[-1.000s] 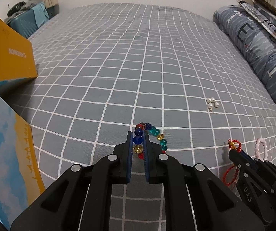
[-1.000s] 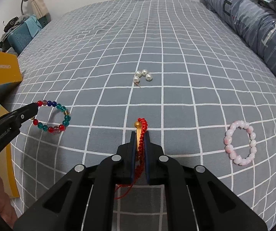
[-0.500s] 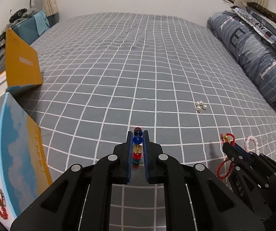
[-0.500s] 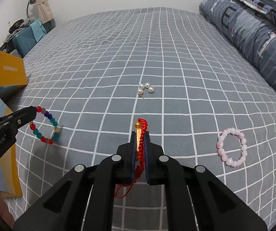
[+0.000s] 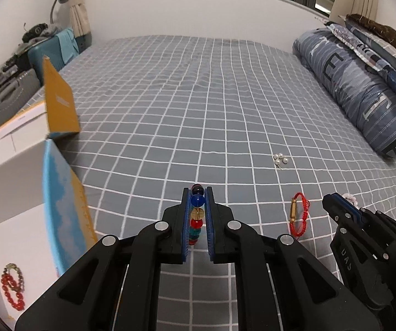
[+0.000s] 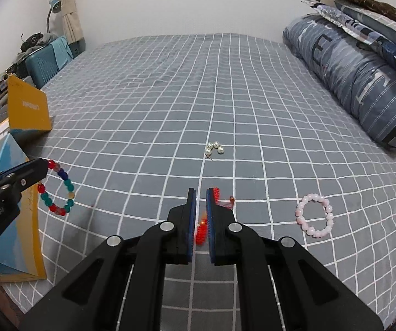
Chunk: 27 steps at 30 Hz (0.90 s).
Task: Organize jewelry
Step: 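Lift the multicolour bracelet with the left tool while the right tool regrasps the red string bracelet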
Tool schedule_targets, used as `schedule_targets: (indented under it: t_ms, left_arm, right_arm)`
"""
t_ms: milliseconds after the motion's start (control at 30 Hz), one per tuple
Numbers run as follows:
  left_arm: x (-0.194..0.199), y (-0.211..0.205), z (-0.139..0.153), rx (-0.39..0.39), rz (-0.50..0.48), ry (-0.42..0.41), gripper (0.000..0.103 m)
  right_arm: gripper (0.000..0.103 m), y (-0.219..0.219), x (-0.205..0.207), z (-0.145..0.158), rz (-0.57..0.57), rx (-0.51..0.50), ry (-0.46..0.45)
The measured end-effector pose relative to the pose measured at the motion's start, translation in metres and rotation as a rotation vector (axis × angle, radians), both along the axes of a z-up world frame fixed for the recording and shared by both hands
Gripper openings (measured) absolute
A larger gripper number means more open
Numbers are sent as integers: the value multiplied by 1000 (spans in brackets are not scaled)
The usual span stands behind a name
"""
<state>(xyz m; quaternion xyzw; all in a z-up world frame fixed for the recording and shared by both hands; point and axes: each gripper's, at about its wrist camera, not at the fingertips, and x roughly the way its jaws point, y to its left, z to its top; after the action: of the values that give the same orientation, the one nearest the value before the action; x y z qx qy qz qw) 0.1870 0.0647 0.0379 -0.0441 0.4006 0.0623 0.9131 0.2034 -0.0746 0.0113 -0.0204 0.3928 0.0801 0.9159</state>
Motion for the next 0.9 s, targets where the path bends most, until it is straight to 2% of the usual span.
schedule_targets:
  t_ms: [400,500,533,567,633,900]
  left_arm:
    - [-44,21,38,13,23,-60,9]
    - [-54,28,44,13,28,-70,9]
    - [-56,30,43,14,29,-70,9]
    - [-58,31,42,16,29,-68,9]
    - [-56,31,38,17,31,-57,9]
    - [-27,25,3,-8,15,19,9]
  right_arm:
    - [7,16,-28,36,38,5,-56]
    - [7,15,-24,31,49,-2,-28]
    - [12,13,-21,26,44,0,-9]
    - [31,9,-15,21,36,7,20]
    - [49,4,-3,10,20,14,64]
    - [49,-6,42,-42,-47,-37,215]
